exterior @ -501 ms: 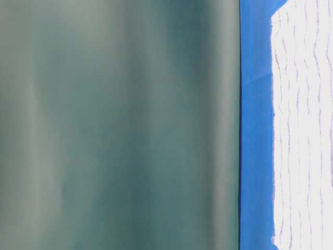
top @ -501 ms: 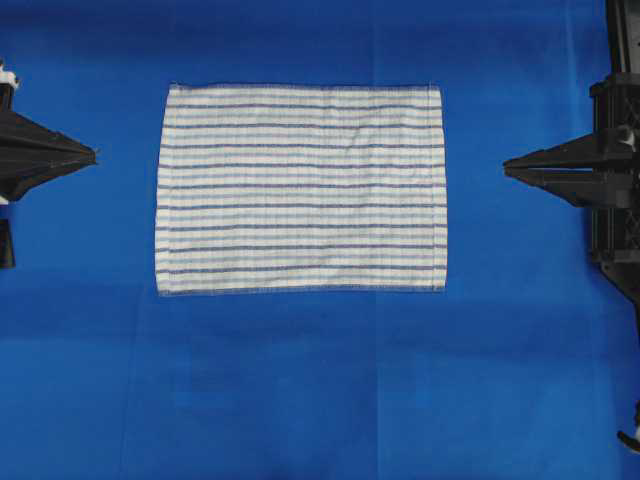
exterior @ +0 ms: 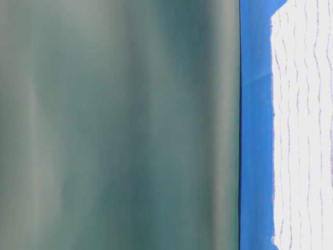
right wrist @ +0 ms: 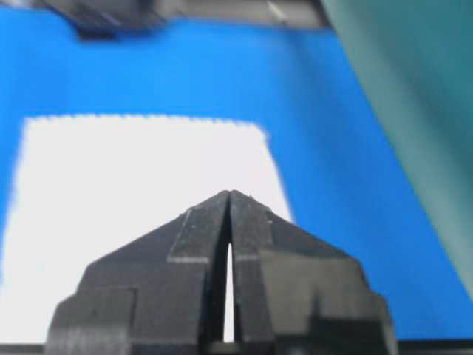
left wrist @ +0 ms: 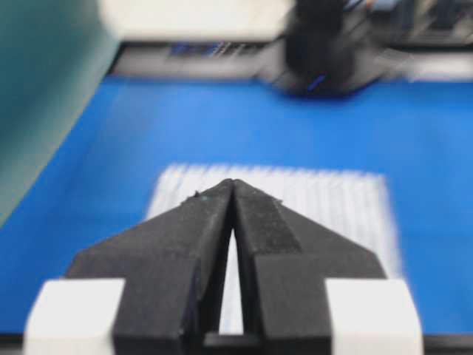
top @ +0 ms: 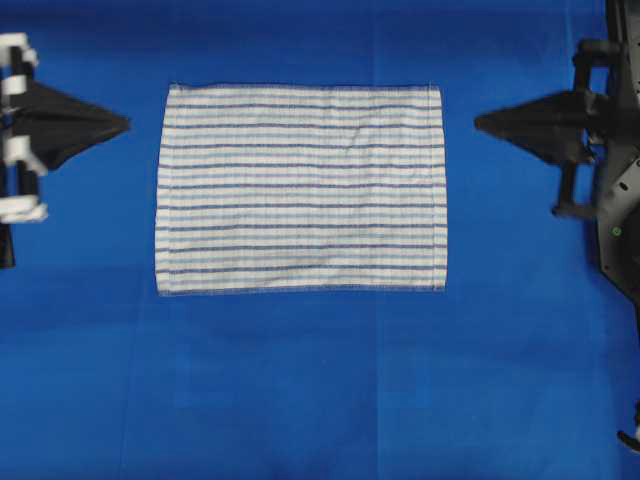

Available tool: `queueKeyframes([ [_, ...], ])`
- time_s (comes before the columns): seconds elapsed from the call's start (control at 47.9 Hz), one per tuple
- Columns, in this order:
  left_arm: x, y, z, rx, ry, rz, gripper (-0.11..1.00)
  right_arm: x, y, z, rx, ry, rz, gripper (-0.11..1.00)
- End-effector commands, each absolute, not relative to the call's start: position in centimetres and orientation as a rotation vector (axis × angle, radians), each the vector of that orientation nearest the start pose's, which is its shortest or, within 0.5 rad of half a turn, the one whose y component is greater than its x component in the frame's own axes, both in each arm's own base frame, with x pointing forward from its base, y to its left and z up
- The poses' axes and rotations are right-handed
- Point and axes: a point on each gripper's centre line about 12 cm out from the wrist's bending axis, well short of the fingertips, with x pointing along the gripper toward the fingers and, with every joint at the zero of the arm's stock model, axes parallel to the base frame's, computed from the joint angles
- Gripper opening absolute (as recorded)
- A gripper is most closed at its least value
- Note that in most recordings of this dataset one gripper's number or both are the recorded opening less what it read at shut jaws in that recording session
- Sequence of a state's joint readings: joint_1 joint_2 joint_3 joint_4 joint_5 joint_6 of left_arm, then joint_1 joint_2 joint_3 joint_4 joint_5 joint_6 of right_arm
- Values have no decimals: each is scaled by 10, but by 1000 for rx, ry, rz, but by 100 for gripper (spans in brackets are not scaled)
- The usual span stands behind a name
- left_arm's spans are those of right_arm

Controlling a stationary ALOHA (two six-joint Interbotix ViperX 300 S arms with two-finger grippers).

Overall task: Fold the blue towel.
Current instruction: 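Move both grippers to the towel's top corners and grasp them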

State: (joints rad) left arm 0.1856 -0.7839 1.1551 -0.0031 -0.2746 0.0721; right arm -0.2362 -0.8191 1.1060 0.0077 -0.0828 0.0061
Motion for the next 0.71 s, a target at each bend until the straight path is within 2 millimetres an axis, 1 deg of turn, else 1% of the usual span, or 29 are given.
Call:
queueKeyframes([
  [0.0, 233, 59, 259, 56, 137, 243, 0, 223, -71, 262, 61, 232, -311, -6],
  [0.083, 236, 75, 246, 41, 195, 302, 0, 227, -87, 249, 78, 290, -366, -3],
  [0.104, 236, 81, 241, 34, 217, 323, 0, 228, -92, 242, 86, 315, -384, -2],
  [0.167, 237, 91, 231, 17, 257, 358, 0, 231, -103, 230, 101, 362, -418, 3],
  [0.23, 238, 99, 220, 2, 299, 384, 1, 234, -113, 216, 116, 408, -449, 11],
  [0.313, 243, 107, 204, -18, 362, 403, 5, 237, -127, 198, 136, 452, -489, 27],
  [0.417, 250, 114, 186, -39, 429, 411, 22, 238, -138, 181, 149, 472, -522, 57],
  [0.48, 253, 118, 175, -50, 469, 418, 36, 238, -143, 172, 156, 484, -538, 72],
  [0.501, 254, 120, 171, -54, 481, 422, 41, 238, -144, 169, 157, 485, -541, 75],
  [0.542, 255, 123, 163, -63, 509, 429, 50, 238, -148, 164, 160, 489, -552, 79],
  [0.626, 255, 133, 144, -85, 569, 453, 65, 239, -154, 153, 166, 496, -567, 76],
  [0.647, 255, 134, 139, -90, 581, 458, 67, 239, -155, 151, 167, 497, -569, 75],
  [0.689, 255, 138, 133, -95, 592, 466, 67, 241, -157, 146, 171, 504, -573, 74],
])
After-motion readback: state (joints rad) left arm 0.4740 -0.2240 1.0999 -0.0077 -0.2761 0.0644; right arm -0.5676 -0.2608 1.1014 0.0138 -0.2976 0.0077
